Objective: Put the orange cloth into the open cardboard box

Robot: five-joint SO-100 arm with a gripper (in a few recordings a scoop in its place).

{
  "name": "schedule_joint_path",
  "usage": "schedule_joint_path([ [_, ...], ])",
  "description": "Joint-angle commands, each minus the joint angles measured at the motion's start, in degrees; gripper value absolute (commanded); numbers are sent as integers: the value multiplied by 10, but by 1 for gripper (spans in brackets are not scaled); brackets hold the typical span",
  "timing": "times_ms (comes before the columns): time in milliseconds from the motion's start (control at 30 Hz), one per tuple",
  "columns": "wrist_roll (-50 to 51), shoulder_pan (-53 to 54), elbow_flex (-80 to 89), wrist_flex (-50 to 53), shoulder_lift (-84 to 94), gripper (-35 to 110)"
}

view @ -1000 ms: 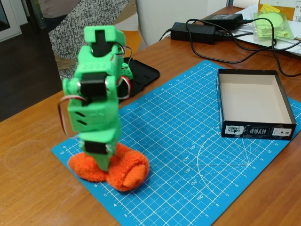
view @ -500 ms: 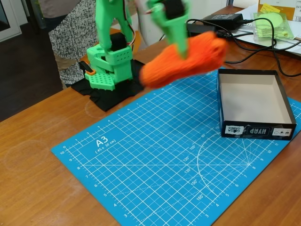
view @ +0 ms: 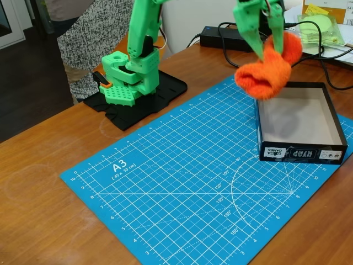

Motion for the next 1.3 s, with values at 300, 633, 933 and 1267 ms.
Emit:
schedule_joint_path([
  [300,-246,-64,-52,11,-47,0],
  [633,-250,-75,-225,11,-227,0],
  [933,-246,-79,-335,10,-331,0],
  [1267,-214,-103,-371,10,-388,23],
])
